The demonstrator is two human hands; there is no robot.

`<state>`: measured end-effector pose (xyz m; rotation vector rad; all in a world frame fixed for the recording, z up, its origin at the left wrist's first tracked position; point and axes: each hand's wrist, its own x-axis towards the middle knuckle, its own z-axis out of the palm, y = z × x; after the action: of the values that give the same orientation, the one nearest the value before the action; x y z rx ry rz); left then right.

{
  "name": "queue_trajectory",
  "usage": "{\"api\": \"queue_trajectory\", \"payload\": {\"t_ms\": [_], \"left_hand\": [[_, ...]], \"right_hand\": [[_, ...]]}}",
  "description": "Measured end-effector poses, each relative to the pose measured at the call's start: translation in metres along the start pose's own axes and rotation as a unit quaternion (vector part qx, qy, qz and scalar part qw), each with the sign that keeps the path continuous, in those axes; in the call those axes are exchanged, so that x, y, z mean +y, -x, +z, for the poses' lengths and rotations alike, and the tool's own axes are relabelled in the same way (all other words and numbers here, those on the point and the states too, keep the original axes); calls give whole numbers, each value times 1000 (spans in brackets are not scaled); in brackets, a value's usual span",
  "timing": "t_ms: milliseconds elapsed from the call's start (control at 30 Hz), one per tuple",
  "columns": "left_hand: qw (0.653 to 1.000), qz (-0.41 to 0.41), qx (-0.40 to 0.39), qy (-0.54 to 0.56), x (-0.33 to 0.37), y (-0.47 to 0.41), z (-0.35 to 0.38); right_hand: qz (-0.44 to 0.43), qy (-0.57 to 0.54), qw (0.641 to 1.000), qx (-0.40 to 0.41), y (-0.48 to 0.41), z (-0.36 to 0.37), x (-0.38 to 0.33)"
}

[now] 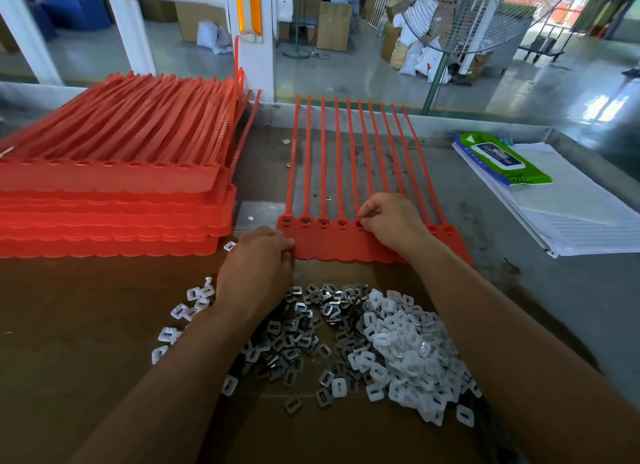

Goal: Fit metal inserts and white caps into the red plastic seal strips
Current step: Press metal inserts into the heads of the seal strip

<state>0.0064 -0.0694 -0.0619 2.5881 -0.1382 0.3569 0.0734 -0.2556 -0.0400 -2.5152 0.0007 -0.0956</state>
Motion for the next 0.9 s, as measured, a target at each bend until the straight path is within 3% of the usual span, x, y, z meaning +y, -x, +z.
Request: {"api": "queue_trajectory", "payload": {"t_ms": [500,733,900], "left_hand": [[1000,-8,-5,3,0,-1,1],[1000,-6,-4,-1,-1,0,0],[1000,-9,-3,2,0,0,1]], "right_hand": [[-59,10,996,-73,33,-24,-9],[-130,19,971,-198,66,-30,-23],[-125,37,964,-232,75,-27,-23]]}}
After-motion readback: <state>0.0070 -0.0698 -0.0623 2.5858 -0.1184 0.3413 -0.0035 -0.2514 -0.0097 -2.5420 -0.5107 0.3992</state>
